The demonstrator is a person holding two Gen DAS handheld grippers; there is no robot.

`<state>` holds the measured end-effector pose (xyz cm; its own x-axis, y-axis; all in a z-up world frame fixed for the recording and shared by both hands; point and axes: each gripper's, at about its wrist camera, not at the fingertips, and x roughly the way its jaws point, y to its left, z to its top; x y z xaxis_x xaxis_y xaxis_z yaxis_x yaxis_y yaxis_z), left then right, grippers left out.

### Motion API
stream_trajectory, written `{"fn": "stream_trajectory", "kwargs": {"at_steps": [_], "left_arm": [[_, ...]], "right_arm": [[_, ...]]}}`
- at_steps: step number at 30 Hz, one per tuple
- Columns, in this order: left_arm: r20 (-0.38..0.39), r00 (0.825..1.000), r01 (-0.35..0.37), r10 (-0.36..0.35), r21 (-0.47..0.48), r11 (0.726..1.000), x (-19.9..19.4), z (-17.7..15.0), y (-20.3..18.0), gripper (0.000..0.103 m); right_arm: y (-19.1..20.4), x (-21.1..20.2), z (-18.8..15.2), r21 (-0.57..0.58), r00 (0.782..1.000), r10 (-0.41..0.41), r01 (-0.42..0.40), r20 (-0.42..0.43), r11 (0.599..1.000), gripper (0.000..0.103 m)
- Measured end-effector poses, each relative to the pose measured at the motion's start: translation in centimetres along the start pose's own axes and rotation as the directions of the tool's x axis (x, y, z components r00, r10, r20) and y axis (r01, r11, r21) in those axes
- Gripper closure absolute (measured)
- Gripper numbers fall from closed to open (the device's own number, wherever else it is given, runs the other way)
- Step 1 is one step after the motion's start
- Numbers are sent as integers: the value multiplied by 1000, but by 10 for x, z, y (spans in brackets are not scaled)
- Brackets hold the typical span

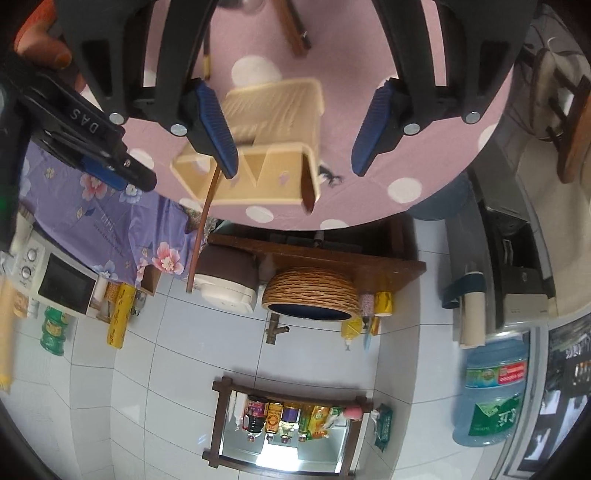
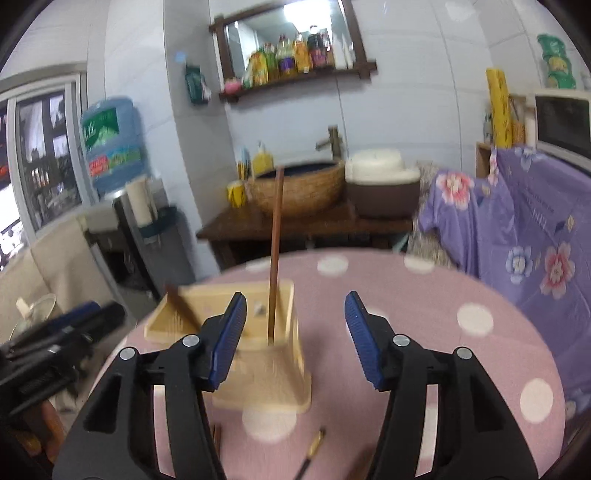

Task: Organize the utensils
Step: 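Move both tools back over the remaining chopsticks and spoons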

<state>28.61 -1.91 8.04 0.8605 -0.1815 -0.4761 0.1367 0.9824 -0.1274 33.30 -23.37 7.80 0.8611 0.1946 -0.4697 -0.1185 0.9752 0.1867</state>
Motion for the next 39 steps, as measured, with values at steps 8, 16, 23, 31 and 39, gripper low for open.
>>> {"fn": "stream_trajectory", "kwargs": {"at_steps": [8,16,23,31,39], "left_arm": [[-204,976,-78,71,-29,997,-12,-90,24,47],[-353,935,-11,15,13,1000,7,-135,-6,57],[-400,916,-9,40,80,997,20,-156,-20,57],[-382,918,-73,105,96,993,4,-158,10,55],[-376,922,-105,92,-15,994,-5,-146,42,55]], "right_arm": [[-1,-23,-97,-41,980,-87,81,-177,996,48],[-11,-52,-147,-15,972,-133,132,-193,991,48],[-15,-64,-153,-3,975,-125,127,-183,992,48],[-13,-62,-151,-26,970,-139,136,-200,990,48],[-4,-44,-141,-22,965,-92,89,-244,996,48]]}}
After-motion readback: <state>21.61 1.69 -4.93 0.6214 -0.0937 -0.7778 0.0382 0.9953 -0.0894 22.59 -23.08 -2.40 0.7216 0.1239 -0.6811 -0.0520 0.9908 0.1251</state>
